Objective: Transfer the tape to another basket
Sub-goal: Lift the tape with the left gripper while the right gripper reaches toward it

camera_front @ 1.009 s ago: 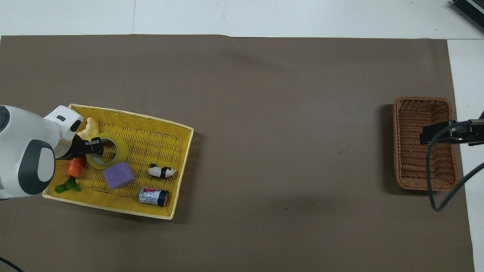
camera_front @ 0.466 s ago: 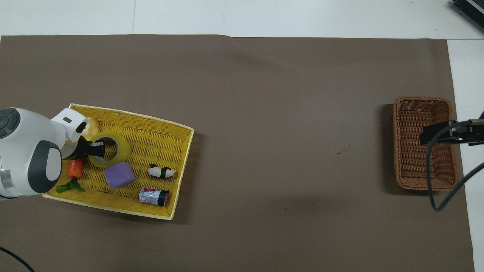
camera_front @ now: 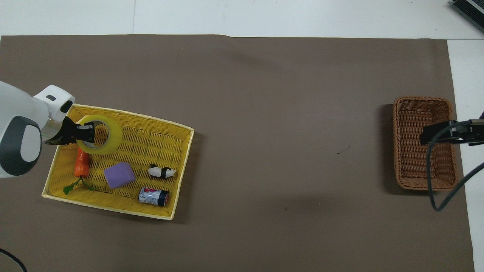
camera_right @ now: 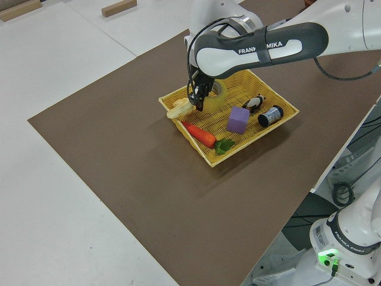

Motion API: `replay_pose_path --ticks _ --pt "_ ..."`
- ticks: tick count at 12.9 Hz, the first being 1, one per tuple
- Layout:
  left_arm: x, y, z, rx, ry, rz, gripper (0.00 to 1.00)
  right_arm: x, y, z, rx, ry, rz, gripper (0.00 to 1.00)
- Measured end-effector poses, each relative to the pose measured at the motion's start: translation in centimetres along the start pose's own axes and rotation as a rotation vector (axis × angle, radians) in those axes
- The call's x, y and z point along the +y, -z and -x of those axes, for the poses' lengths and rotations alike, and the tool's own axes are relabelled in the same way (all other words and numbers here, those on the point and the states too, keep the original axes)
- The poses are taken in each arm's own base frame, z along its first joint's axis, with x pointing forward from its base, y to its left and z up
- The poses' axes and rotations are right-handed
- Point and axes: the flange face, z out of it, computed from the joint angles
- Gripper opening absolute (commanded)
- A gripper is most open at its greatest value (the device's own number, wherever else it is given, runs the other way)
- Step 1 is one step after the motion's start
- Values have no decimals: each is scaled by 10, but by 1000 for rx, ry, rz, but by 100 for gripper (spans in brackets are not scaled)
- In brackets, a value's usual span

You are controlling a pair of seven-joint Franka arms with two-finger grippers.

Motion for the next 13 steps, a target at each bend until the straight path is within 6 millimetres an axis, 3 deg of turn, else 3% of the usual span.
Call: replay_pose_path --ticks 3,8,10,13 --pt "8 32 -4 -13 -33 -1 0 0 0 0 0 0 0 100" --pt "14 32 -1 -32 -119 -2 0 -11 -3 -1 3 9 -81 100" --pt "42 39 2 -18 -164 5 0 -37 -13 -11 48 39 -146 100" --pt "103 46 16 -10 -171 39 0 -110 -37 -25 82 102 -219 100"
